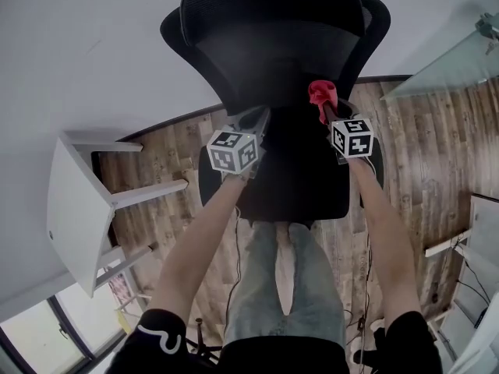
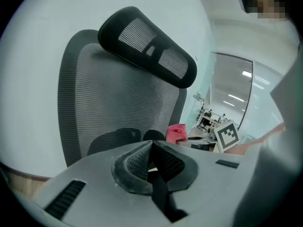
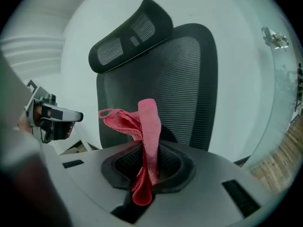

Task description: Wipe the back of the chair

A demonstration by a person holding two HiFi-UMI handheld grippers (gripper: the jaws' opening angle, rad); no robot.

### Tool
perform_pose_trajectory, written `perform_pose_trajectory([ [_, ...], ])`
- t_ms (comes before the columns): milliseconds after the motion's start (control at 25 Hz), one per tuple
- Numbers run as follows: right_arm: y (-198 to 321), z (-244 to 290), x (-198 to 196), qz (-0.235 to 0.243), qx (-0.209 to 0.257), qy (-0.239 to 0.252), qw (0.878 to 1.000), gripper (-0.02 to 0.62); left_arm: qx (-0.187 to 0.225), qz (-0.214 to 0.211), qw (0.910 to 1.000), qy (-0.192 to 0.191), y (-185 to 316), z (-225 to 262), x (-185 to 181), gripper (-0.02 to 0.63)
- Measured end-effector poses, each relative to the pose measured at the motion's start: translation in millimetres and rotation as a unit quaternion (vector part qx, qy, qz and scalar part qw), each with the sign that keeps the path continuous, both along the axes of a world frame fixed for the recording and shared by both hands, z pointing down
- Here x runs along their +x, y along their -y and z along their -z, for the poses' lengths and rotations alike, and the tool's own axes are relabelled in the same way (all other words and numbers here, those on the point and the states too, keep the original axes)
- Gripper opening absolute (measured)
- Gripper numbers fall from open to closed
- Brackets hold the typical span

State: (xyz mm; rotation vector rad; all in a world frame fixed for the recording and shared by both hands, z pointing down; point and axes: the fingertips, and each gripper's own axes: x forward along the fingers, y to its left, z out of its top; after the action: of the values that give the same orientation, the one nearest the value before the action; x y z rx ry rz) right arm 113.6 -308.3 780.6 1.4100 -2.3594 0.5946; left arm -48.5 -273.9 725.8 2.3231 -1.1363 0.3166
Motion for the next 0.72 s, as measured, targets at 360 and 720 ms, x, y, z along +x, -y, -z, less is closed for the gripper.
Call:
perform_pose_trajectory([
  [360, -1.5, -13.4, -105.3, 0.050, -0.025, 0.008, 0.998, 0.071, -0.008, 0.054, 0.9985, 0.001, -14.0, -12.7, -88.6, 0.025],
  [720, 6.9, -21.5, -201.6, 0.068, -0.044, 0.035, 0.996, 0.071, -0.020, 0.102, 0.9946, -0.003, -20.0, -25.3, -181.4, 0.025],
])
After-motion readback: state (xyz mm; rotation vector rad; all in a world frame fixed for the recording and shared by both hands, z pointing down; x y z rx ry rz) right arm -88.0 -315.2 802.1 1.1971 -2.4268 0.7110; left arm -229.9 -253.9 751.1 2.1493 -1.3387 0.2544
